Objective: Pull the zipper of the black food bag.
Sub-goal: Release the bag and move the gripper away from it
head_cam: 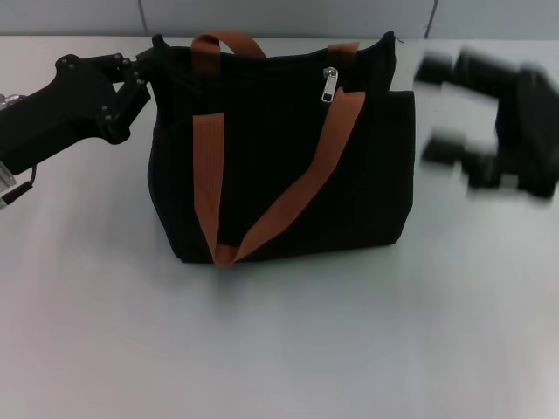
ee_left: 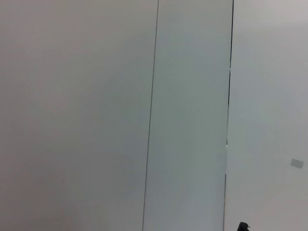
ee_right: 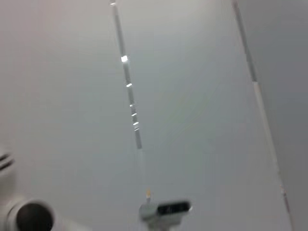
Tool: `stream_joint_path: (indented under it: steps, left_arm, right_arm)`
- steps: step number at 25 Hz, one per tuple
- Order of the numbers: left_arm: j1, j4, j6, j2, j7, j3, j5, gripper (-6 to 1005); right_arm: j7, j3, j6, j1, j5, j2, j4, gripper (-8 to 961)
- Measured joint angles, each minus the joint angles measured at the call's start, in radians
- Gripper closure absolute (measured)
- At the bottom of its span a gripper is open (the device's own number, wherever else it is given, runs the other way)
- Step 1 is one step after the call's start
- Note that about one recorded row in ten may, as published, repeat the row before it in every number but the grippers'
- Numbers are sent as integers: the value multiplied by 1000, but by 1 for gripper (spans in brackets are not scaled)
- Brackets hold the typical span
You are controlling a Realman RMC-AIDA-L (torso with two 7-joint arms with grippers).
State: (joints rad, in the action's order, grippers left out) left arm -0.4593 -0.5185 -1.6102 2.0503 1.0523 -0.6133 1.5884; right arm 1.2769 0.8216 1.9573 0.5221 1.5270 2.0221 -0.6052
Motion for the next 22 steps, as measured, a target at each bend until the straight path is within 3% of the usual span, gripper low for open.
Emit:
stream_joint_path:
  steps: [6, 9, 22]
  left_arm:
    - [4, 0, -2, 1, 0, -1, 4, 888]
    - [12, 0, 1, -1, -1, -2, 5, 887]
    - [59, -8, 19, -12, 84, -5, 7, 885]
  right_arm:
    - [-172, 0, -3, -42, 237, 12, 26, 120]
    - [-246, -6, -44, -48, 329, 19, 59, 121]
    - [-265, 2, -118, -38, 378, 30, 83, 124]
